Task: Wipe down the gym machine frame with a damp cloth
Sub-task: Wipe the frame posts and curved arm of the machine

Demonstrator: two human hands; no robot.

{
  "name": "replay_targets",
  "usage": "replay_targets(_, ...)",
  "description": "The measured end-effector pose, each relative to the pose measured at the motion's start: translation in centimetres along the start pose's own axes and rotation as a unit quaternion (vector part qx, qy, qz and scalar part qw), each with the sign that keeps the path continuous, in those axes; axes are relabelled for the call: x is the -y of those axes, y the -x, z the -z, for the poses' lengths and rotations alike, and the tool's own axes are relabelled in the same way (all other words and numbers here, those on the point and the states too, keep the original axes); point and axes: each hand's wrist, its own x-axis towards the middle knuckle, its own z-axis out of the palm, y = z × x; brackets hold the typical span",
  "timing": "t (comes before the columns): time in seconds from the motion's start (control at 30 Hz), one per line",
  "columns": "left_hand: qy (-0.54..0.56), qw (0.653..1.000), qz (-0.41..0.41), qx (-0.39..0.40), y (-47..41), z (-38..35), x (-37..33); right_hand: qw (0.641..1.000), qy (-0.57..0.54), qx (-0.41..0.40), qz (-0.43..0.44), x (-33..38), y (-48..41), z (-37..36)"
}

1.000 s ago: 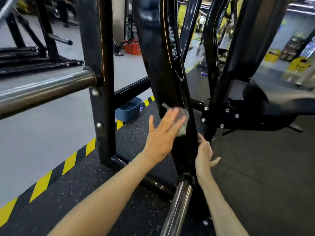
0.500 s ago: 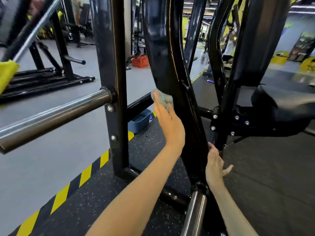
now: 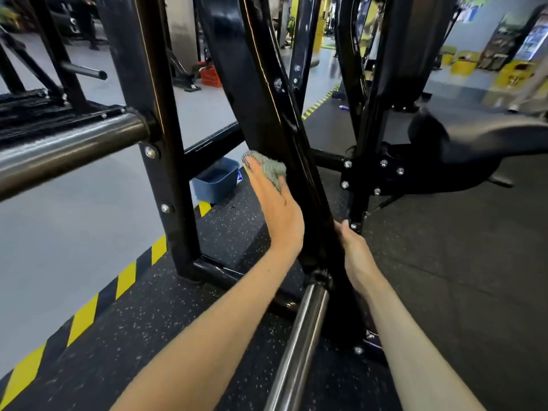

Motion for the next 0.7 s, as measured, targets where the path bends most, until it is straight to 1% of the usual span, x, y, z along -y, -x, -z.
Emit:
replay_targets(0.07,-0.008,0.999,0.037,-0.003,1.9,-0.5,2.0,1.000,0.013,-0.028,-0.003,-0.8,0.4,0.4)
replay_targets(0.1,-0.023,0.996,0.085,0.014,3.7,-0.5,3.4,0.999,0.025,-0.031,-0.003,-1.6,0.3,0.6)
replay_targets(0.13,-0.047,0.985,0.161,0.042,5.8,-0.5,4.7,0.999,0.033,-0.041,-0.005,-2.2,0.4,0.5)
replay_targets(0.2,-0.101,0.935,0.324,0.108,8.5,0.0,6.5,0.997,0.060,-0.050,-0.007,-3.2,0.0,0.5)
replay_targets(0.23,-0.109,0.912,0.374,0.129,8.8,0.3,6.7,0.994,0.089,-0.060,-0.002,-3.2,-0.1,0.4)
replay_targets(0.27,-0.100,0.903,0.396,0.130,8.4,0.4,6.6,0.991,0.118,-0.065,0.009,-2.3,0.4,0.0)
replay_targets(0.3,-0.084,0.908,0.394,0.118,7.7,0.4,6.0,0.987,0.144,-0.065,0.028,-1.9,0.7,-0.1)
replay_targets(0.37,-0.080,0.925,0.359,0.096,6.1,0.4,4.7,0.977,0.199,-0.070,0.040,-1.7,0.7,0.0)
replay_targets(0.4,-0.094,0.928,0.348,0.095,5.8,0.2,4.4,0.973,0.214,-0.075,0.037,-1.7,0.8,0.0)
replay_targets(0.43,-0.111,0.923,0.351,0.107,5.8,0.0,4.3,0.972,0.219,-0.079,0.037,-1.8,0.7,-0.1)
replay_targets(0.53,-0.155,0.869,0.432,0.186,7.2,-1.2,5.5,0.969,0.229,-0.087,0.038,-1.9,0.9,-0.3)
replay_targets(0.57,-0.157,0.855,0.454,0.196,7.5,-1.5,6.3,0.967,0.236,-0.093,0.038,-1.9,0.9,-0.4)
replay_targets(0.63,-0.153,0.838,0.486,0.194,6.7,-1.6,7.5,0.962,0.247,-0.105,0.042,-1.8,1.0,-0.7)
replay_targets(0.7,-0.127,0.835,0.495,0.203,5.9,-1.2,7.7,0.963,0.245,-0.110,0.027,-1.6,1.1,-1.0)
